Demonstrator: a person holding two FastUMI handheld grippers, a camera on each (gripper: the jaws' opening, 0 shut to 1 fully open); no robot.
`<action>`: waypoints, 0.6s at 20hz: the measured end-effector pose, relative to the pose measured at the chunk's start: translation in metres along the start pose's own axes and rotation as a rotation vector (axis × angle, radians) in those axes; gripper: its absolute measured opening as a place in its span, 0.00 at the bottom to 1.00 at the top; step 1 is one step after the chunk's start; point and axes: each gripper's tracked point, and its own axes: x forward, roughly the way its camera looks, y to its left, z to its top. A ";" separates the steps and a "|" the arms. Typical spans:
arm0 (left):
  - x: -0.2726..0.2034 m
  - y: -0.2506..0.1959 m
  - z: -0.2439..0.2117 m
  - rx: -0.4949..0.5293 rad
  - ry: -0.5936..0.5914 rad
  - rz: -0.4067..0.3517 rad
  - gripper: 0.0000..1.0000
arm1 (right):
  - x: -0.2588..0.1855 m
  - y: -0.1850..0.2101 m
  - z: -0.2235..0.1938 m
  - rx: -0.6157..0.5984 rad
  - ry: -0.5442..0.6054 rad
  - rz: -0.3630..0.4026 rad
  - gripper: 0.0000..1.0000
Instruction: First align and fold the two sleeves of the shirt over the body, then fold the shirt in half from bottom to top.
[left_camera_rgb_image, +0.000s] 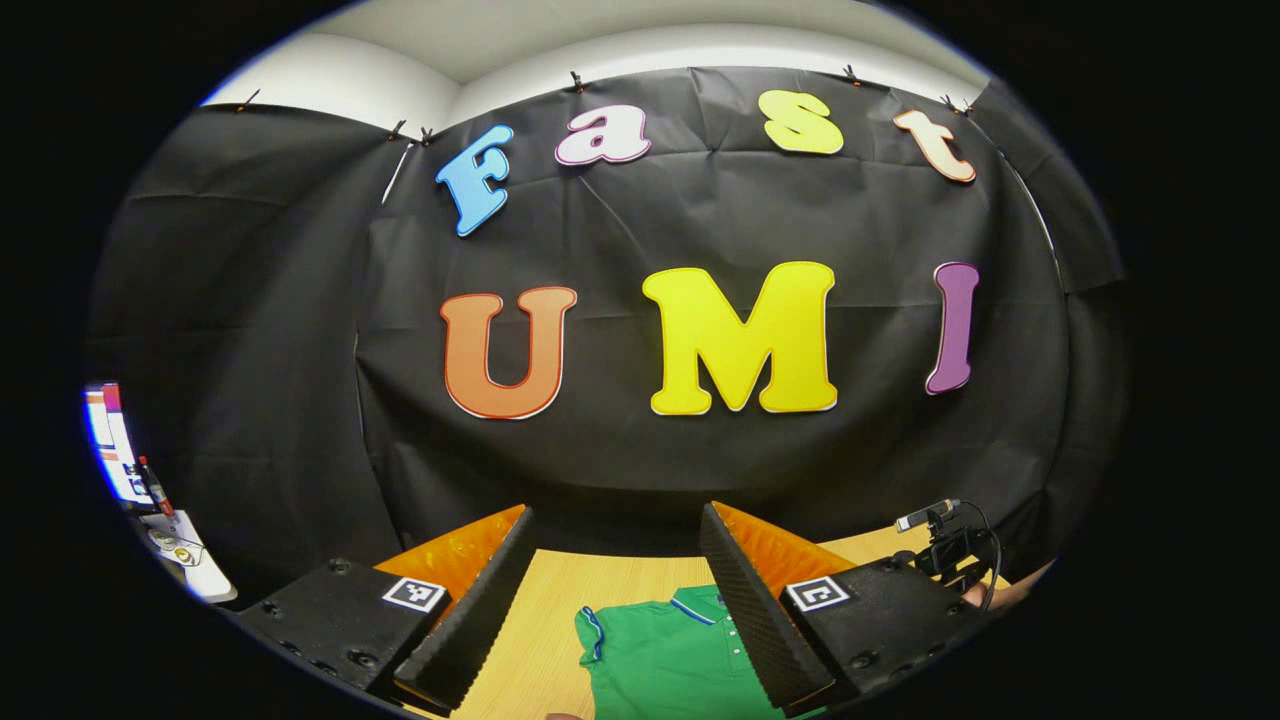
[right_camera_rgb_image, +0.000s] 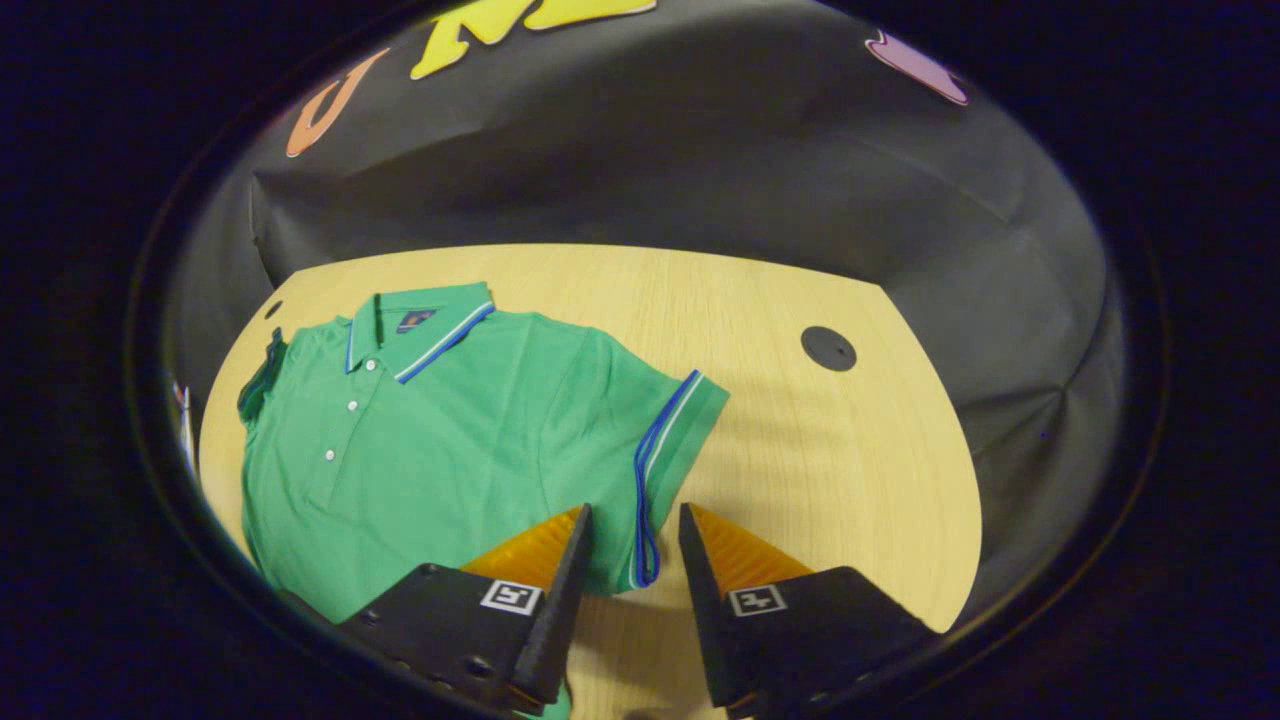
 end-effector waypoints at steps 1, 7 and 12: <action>0.000 0.001 -0.001 -0.001 0.003 0.003 1.00 | 0.003 -0.003 -0.001 0.002 0.003 -0.013 0.48; -0.002 -0.003 0.001 0.003 0.002 -0.005 1.00 | -0.001 -0.004 0.000 0.056 0.023 0.012 0.01; -0.002 -0.004 -0.001 -0.014 0.012 -0.015 1.00 | -0.028 0.004 0.023 0.100 -0.051 0.028 0.00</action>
